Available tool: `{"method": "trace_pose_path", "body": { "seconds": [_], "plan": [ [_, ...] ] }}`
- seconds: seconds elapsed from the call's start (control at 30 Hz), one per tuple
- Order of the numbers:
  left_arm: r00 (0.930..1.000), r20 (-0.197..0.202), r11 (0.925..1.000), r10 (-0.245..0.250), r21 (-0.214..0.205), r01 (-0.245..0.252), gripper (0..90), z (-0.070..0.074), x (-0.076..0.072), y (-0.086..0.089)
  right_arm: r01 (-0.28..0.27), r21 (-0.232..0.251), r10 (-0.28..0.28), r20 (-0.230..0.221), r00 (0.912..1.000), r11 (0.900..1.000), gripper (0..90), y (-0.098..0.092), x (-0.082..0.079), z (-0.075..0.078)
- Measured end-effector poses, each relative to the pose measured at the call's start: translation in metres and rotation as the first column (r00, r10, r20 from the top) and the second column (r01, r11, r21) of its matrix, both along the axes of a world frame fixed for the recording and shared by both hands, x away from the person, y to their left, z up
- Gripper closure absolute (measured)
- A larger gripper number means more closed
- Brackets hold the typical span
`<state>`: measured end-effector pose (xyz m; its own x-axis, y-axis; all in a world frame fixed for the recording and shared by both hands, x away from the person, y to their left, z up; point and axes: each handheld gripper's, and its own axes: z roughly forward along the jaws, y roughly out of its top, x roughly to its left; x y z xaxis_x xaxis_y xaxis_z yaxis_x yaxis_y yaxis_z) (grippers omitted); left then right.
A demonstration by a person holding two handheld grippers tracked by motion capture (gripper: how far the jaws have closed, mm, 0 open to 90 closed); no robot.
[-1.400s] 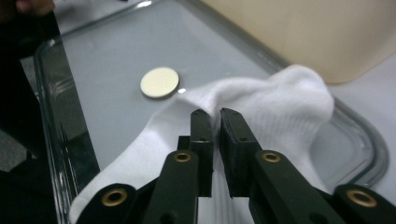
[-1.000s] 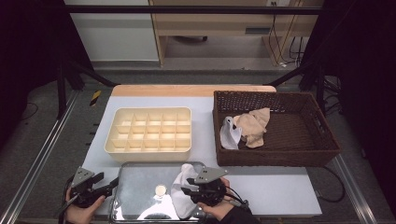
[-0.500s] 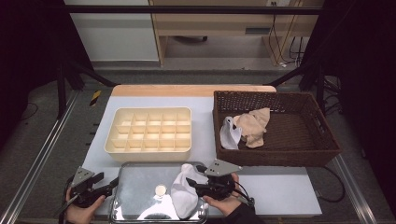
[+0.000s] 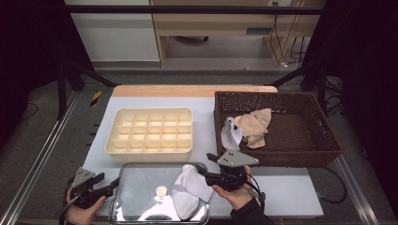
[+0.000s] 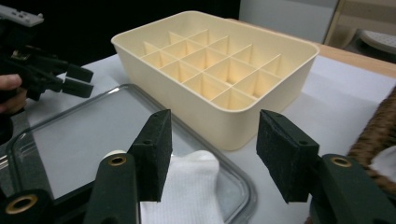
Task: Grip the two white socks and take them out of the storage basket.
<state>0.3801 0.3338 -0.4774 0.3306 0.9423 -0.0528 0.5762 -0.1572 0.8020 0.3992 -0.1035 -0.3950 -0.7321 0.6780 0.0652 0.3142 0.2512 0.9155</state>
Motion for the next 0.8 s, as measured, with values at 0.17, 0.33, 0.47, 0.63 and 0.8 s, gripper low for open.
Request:
{"method": "trace_pose_path", "body": {
  "seconds": [0.17, 0.33, 0.47, 0.63, 0.8],
  "plan": [
    [1.0000, 0.001, 1.0000, 0.001, -0.002, -0.001, 32.6, 0.000, 0.000, 0.000, 0.035, 0.010, -0.035, 0.015, 0.9993, 0.9993, 44.5, -0.010, 0.005, 0.009],
    [1.0000, 0.001, 1.0000, 0.002, -0.005, -0.002, 32.5, 0.000, 0.001, 0.001, 0.066, 0.021, -0.067, 0.027, 0.9974, 0.9976, 44.3, -0.019, 0.010, 0.017],
    [1.0000, 0.004, 1.0000, 0.003, -0.002, -0.003, 32.5, 0.001, 0.001, 0.001, 0.109, 0.021, -0.110, 0.030, 0.9935, 0.9938, 44.4, -0.029, 0.019, 0.024],
    [1.0000, 0.001, 1.0000, 0.005, 0.000, -0.005, 32.5, 0.001, 0.001, 0.002, 0.168, 0.030, -0.170, 0.040, 0.9847, 0.9852, 43.3, -0.042, 0.035, 0.033],
    [1.0000, 0.006, 1.0000, 0.005, -0.006, -0.005, 32.5, 0.001, 0.001, 0.002, 0.212, 0.031, -0.213, 0.040, 0.9762, 0.9767, 41.7, -0.050, 0.048, 0.041]
  ]
}}
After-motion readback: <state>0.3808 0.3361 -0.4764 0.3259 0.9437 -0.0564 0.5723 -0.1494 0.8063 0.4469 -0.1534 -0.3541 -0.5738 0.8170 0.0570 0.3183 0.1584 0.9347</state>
